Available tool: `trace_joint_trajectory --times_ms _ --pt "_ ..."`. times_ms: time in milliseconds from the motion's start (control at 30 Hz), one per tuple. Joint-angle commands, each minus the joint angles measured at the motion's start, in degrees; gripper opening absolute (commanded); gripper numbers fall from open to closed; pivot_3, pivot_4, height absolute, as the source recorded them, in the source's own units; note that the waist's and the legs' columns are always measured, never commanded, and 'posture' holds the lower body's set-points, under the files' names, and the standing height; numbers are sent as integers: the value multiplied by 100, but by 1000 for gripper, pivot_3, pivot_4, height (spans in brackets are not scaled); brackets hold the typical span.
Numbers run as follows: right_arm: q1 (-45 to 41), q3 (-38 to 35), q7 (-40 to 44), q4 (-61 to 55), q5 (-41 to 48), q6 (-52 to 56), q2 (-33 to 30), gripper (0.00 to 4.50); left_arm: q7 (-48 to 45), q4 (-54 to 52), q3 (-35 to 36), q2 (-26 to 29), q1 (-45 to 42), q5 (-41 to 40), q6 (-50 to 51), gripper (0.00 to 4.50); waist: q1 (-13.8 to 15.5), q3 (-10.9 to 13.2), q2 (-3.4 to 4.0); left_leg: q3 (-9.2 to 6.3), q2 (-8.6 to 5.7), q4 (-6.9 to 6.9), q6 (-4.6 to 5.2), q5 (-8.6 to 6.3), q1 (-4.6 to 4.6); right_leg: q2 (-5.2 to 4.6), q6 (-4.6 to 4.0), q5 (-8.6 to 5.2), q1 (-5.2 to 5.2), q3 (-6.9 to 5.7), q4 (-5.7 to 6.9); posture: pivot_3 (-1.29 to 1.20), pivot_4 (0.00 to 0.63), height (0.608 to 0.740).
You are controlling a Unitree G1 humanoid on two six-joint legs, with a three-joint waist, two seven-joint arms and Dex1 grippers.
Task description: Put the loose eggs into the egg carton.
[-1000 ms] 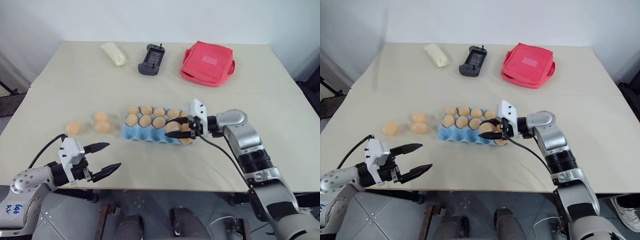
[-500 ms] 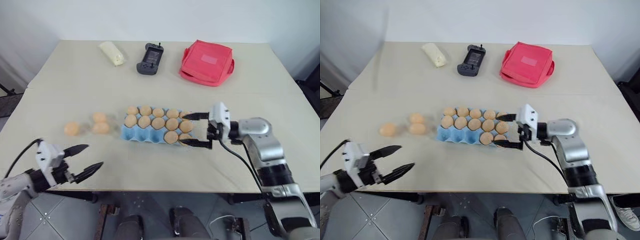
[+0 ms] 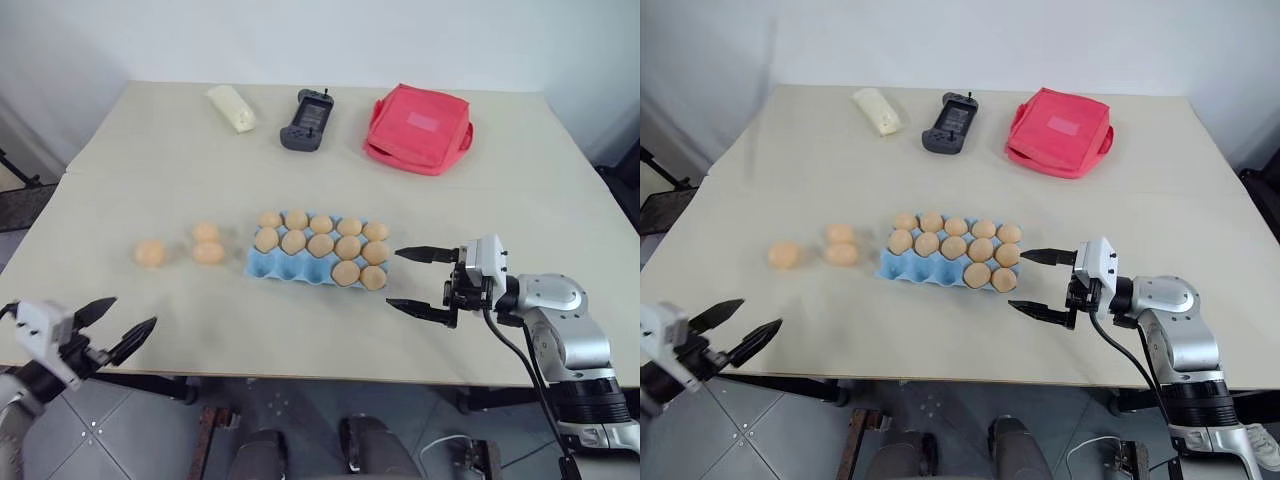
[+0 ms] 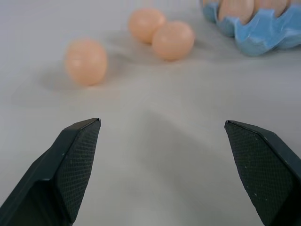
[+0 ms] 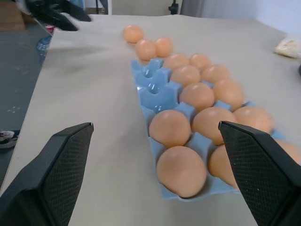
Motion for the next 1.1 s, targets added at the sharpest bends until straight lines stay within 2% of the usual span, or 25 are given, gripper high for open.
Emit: trace_joint_trajectory --times_ms 33,200,433,633,733,933,1100 --pt "-32 3 -49 -182 56 -25 -47 4472 514 248 -593 -166 -879 389 -71 4500 16 0 0 0 -1 1 0 0 -1 -2 0 0 0 -1 1 0 150 740" --pt "1 140 -124 -326 68 47 5 4472 1130 909 -1214 -593 -1844 926 -290 4500 -18 -1 -1 2 -1 -2 -1 -1 -4 1 8 4 -6 -7 3 0 150 740" --pt "118 208 -288 -633 216 274 43 4472 1873 1415 -1590 -1128 -2337 1407 -523 4500 25 0 -3 4 10 2 -5 -5 -12 15 9 5 -20 -10 16 0 150 740" --pt "152 219 -404 -668 251 370 89 4472 1989 1617 -1793 -1415 -2384 1504 -722 4500 51 1 -4 5 6 20 -4 -4 -11 9 11 6 -10 -8 16 0 150 740" --pt "161 249 -439 -688 268 410 115 4500 2005 1499 -1834 -1483 -2297 1499 -742 3915 66 1 -5 5 6 29 -5 -2 -10 11 11 6 -8 -8 23 0 150 740" --pt "243 287 -460 -709 252 414 136 4500 1705 1125 -1714 -1408 -1896 1300 -1103 2079 55 1 -5 5 7 32 -5 -2 -9 11 11 6 -8 -6 27 0 150 740" --pt "443 168 -555 -844 266 454 45 4500 1087 405 -1564 -1187 -1371 864 -1376 2079 61 1 -5 5 7 26 -6 -3 -10 8 10 6 -8 -9 20 0 150 740"
